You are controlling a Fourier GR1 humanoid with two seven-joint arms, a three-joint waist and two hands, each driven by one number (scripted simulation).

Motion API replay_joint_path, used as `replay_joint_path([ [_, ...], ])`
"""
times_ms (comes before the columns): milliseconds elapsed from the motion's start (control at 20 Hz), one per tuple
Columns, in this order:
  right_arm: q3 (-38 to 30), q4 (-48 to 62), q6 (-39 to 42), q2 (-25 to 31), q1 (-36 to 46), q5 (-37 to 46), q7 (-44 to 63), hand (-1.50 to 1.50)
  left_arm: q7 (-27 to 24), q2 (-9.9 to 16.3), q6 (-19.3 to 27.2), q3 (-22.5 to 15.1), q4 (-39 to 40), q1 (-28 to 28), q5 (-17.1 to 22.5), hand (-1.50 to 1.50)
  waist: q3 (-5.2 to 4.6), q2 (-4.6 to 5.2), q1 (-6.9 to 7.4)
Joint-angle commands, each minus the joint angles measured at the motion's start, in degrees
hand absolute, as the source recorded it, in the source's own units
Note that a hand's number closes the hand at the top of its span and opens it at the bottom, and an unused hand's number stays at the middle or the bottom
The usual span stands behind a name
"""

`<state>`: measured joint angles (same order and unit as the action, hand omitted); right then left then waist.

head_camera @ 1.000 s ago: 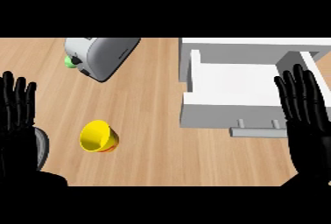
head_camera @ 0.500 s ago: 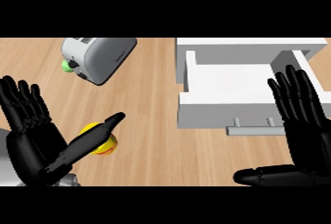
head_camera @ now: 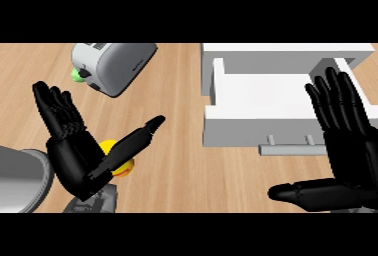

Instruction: Pick up the cup, place it into the drawer and close the drawer

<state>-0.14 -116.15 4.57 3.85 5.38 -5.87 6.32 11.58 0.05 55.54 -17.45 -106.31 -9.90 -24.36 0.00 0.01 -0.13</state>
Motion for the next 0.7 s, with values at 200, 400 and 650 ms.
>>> replay_joint_path([
  [200,0.54,-1.03,-0.56,-0.78,-0.83,0.96,0.44,-1.5,2.04,-0.05,-0.29,3.69,-0.41,-0.55,-0.18,-1.5,0.0,-0.04,0.16],
  [400,2.3,0.03,0.55,-1.84,-3.79,2.34,-3.8,-1.5,0.42,-0.05,3.29,0.58,2.24,0.67,1.08,-1.5,0.0,-0.04,0.09],
  [650,-1.59,-5.09,0.79,0.76,-2.47,-1.5,2.51,-1.5,1.32,-0.05,4.93,-2.13,-1.32,7.34,2.19,-1.5,0.0,-0.08,0.11],
])
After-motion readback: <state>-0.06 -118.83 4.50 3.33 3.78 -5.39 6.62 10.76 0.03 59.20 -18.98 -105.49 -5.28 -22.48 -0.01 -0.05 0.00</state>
